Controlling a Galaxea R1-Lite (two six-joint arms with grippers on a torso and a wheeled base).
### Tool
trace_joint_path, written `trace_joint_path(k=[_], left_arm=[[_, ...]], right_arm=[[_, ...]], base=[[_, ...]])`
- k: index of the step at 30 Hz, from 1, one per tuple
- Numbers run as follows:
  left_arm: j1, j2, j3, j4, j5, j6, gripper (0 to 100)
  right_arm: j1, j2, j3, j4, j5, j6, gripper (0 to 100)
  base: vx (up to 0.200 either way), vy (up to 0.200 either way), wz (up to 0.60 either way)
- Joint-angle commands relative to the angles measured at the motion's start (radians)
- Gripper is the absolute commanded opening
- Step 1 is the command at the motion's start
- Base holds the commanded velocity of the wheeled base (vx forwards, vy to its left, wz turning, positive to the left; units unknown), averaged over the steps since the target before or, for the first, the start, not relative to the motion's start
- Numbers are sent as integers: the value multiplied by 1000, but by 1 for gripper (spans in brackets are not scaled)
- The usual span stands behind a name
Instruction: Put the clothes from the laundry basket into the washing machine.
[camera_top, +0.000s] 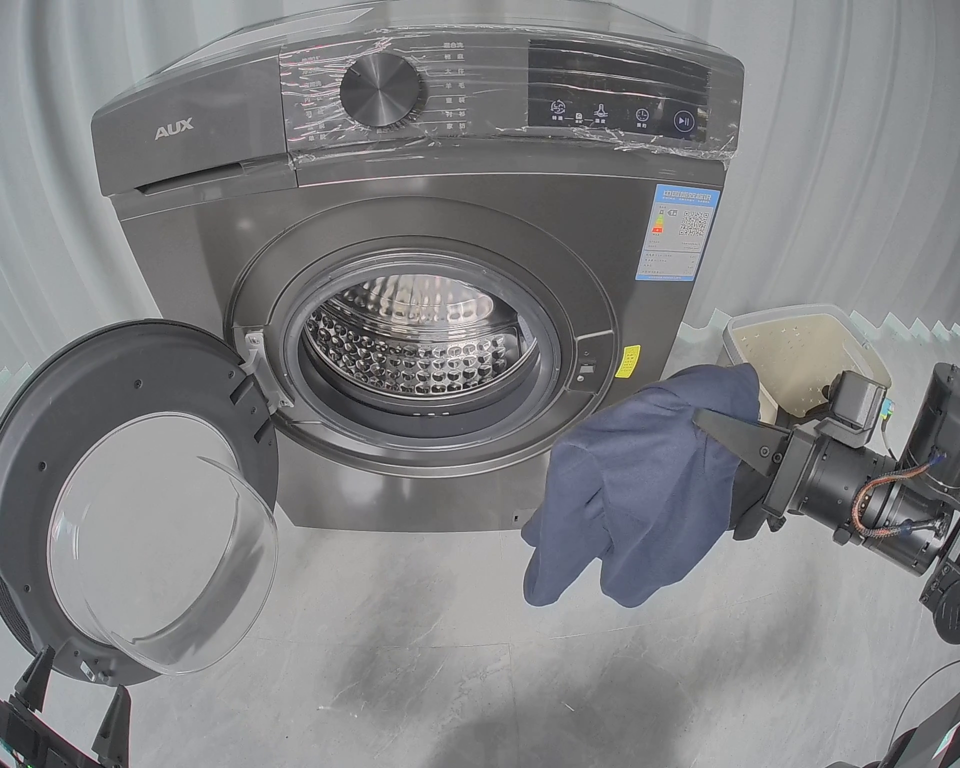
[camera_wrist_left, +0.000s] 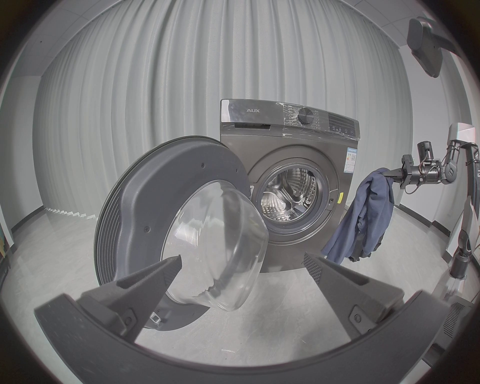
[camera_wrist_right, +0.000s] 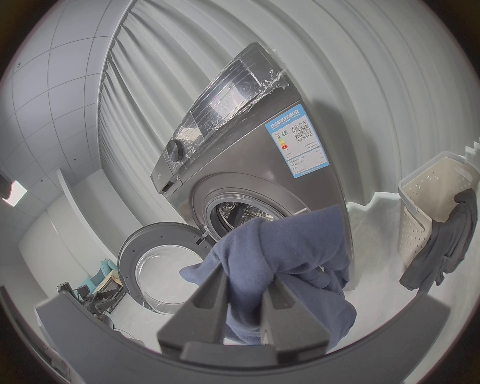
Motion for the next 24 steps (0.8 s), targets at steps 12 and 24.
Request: trace_joint_path(k=[12, 24], left_arm=[[0, -18, 18, 1, 0, 2, 100], [0, -18, 18, 1, 0, -1, 100]], right_arm=[[0, -2, 8, -1, -1, -12, 0], [0, -2, 11, -1, 1, -12, 0]], base=[[0, 0, 300], [0, 0, 0]])
